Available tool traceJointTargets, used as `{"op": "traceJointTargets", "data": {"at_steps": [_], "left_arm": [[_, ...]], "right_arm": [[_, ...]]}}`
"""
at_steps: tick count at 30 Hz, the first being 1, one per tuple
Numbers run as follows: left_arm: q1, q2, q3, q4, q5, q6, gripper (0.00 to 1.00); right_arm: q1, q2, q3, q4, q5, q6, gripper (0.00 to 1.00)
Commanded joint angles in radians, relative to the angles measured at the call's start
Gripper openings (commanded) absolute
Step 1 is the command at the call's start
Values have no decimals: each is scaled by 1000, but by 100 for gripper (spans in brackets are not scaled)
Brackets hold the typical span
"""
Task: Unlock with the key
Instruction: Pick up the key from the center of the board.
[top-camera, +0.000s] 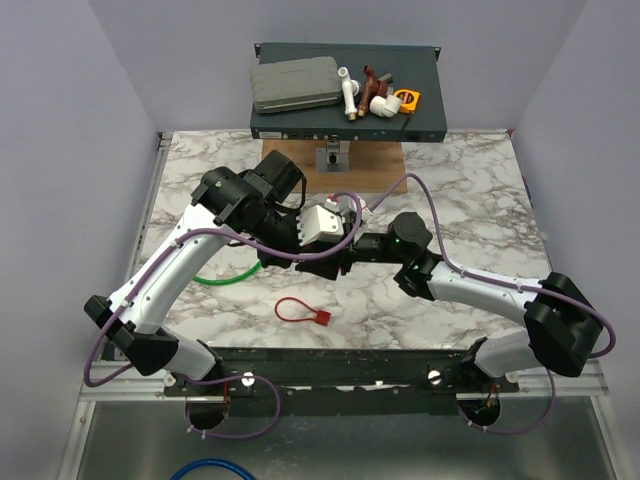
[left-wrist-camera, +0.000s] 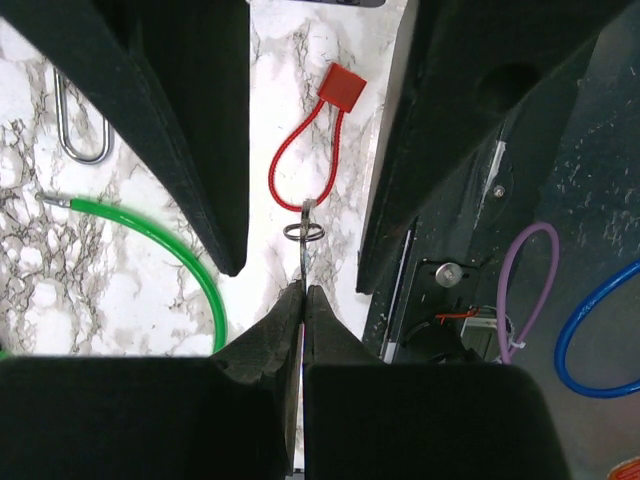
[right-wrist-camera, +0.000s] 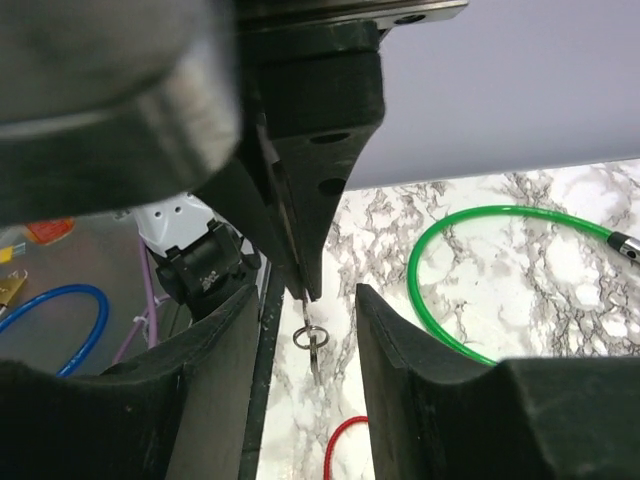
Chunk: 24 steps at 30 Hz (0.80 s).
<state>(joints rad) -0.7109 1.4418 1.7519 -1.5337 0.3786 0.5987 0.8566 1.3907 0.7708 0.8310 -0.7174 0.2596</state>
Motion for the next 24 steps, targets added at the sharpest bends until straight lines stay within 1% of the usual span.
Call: {"op": "traceJointTargets", "data": {"at_steps": [1, 3, 4, 6, 8, 9, 21, 22, 24], "left_arm": [[-3, -15, 14, 7, 20, 7, 0], [-3, -12, 16, 7, 23, 7, 0], [-4, -13, 16, 6, 22, 7, 0], [-3, -11, 16, 6, 21, 7, 0], [-2, -11, 17, 5, 20, 7, 0], [-2, -11, 17, 5, 20, 7, 0], [-1, -20, -16, 30, 23, 7, 0], [-2, -20, -22, 35, 22, 8, 5], [1, -23, -39, 46, 25, 13, 19]], "right_arm": [[6, 26, 48, -70, -22, -36, 44], [5, 28, 50, -79, -18, -39, 41], [4, 29, 49, -82, -17, -41, 37], [4, 30, 51, -92, -11, -43, 23], [5, 33, 53, -108, -3, -49, 4], [5, 32, 52, -113, 5, -51, 1], [5, -24, 22, -87, 105, -15, 1], [4, -29, 20, -87, 115, -10, 1], [4, -44, 11, -87, 140, -1, 1]]}}
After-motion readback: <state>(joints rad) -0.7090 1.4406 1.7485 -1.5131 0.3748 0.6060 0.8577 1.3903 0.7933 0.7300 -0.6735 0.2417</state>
